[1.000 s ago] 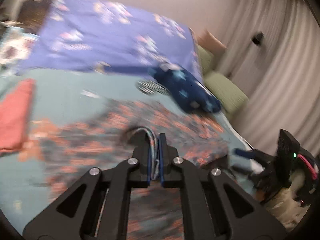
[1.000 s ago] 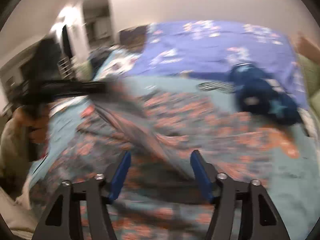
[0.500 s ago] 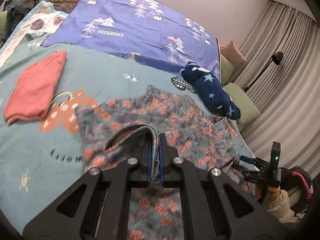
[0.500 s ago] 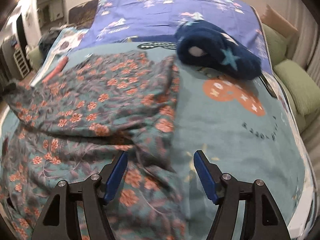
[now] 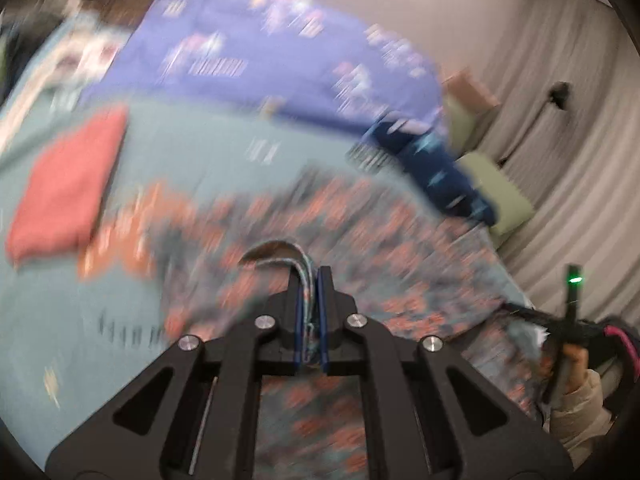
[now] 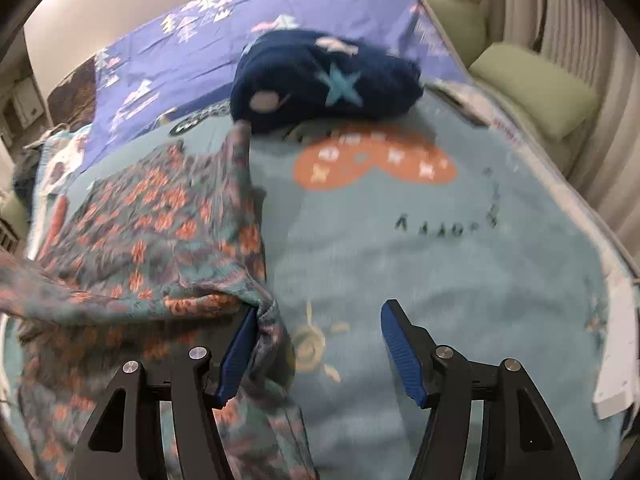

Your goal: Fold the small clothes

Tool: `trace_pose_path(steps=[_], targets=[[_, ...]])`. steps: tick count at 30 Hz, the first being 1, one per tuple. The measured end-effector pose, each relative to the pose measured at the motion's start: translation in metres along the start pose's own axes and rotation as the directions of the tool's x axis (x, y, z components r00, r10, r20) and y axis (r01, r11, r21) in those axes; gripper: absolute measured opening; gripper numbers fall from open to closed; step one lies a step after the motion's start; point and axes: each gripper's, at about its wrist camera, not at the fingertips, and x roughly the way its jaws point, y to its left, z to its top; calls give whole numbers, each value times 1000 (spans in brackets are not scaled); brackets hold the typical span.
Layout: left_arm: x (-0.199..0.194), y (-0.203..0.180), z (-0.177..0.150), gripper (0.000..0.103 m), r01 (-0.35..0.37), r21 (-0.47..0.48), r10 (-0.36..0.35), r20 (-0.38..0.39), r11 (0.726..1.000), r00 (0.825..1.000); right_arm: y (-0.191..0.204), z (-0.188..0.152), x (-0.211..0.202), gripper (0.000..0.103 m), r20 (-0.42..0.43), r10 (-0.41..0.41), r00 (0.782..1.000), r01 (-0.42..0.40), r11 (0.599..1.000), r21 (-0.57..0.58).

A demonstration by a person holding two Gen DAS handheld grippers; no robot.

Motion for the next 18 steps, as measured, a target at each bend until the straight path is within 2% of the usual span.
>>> trace_pose_path(steps=[1,3,5,6,7,8,10,13,14,15,16,18], targets=[[8,14,-13,8,10,-45,-12,-48,999,999,-2,-3,-2,64,-9,15,1000,-15,1000,-4],[10,25,-25,8,12,-82,-19,-90,997,996,-6,-4,-10,64,-14,37,999,-37,999,-3],[2,28,-26,15,14,-87,-20,-71,996,997,-9,1,-20,64,8,61,998,-61,998,5],[-2,27,-24,31,15,-89,-21,-56,996,998,-7,4,-24,64,25,70,997,-70,998,5],[-7,27,-18,54,19,-93,-23,-33,995,999,-5,10,-27,65,43,79,996,-79,997,2],[-9,26,-10,66,27,-92,-28,-10,995,1000,-4,17,-28,65,58,86,995,-86,996,-1],[-1,19,5,66,24,-55,-24,-6,998,1000,7,36,-24,65,70,128,989,-126,992,-28],[32,13,17,63,-7,-11,6,-77,1000,997,25,62,-3,66,51,175,983,-172,983,-66],[43,12,18,57,-11,-2,11,-105,1000,994,31,70,7,66,36,176,984,-173,982,-72],[51,11,18,29,-16,3,16,-126,1000,992,36,77,18,66,22,177,984,-175,982,-74],[61,11,17,13,-8,-4,7,-157,1000,988,41,83,28,66,9,182,983,-181,981,-75],[60,8,16,11,15,-15,-17,-136,1000,991,47,92,47,64,-21,195,981,-196,977,-78]])
